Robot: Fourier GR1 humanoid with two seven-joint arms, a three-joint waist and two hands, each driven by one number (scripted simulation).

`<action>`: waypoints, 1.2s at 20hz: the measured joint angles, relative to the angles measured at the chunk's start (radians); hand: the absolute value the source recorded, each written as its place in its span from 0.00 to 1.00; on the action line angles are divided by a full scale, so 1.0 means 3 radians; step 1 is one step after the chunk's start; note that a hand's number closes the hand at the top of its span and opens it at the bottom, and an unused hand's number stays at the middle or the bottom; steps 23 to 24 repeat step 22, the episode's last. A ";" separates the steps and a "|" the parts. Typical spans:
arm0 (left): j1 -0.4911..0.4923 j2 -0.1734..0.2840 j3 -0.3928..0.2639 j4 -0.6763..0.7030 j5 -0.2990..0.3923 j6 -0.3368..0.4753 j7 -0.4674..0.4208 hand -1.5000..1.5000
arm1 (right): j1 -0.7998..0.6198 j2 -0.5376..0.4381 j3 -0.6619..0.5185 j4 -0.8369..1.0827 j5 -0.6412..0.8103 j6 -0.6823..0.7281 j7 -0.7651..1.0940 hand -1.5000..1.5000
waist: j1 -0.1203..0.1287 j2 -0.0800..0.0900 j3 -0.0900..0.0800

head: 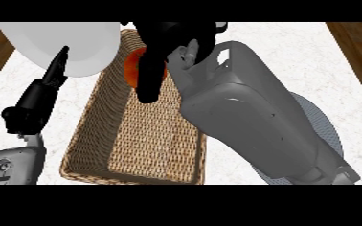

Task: Pick the tomato from the placemat and place it in the basket

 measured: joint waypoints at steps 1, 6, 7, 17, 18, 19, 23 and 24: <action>0.0004 -0.0007 -0.0011 -0.0024 -0.0002 -0.0003 0.0018 0.50 | 0.0009 0.0019 -0.0029 0.0006 -0.0033 0.0020 -0.0004 0.00 | 0.0001 0.0000 0.0000; 0.0002 -0.0011 -0.0005 -0.0090 0.0009 -0.0013 0.0065 0.50 | 0.0034 0.0082 -0.0142 -0.0059 -0.0107 -0.0061 0.0005 0.00 | 0.0008 0.0002 0.0001; 0.0024 -0.0017 -0.0013 -0.0099 -0.0002 -0.0010 0.0060 0.50 | 0.0055 0.0090 -0.0179 -0.0084 -0.0092 -0.0137 -0.0010 0.00 | 0.0010 0.0002 0.0001; 0.0057 -0.0021 0.0008 -0.0071 -0.0007 -0.0001 0.0013 0.50 | 0.0125 0.0060 -0.0837 -0.0277 0.0201 -0.1276 0.0054 0.00 | 0.0000 0.0002 0.0002; 0.0062 -0.0010 0.0018 -0.0084 -0.0006 -0.0004 0.0030 0.50 | 0.0185 0.0030 -0.0903 -0.0332 0.0237 -0.1344 0.0056 0.00 | -0.0007 0.0001 0.0002; 0.0094 -0.0017 0.0010 -0.0102 -0.0012 -0.0003 0.0025 0.50 | 0.0236 -0.0002 -0.0975 -0.0368 0.0264 -0.1409 0.0043 0.00 | -0.0007 0.0001 0.0003; 0.0082 -0.0004 0.0034 -0.0058 -0.0004 -0.0009 -0.0004 0.50 | 0.0427 -0.0141 -0.1186 -0.0541 0.0291 -0.1498 0.0031 0.00 | -0.0030 0.0002 0.0004; 0.0082 -0.0004 0.0034 -0.0058 -0.0004 -0.0009 -0.0004 0.50 | 0.0427 -0.0141 -0.1186 -0.0541 0.0291 -0.1498 0.0031 0.00 | -0.0030 0.0002 0.0004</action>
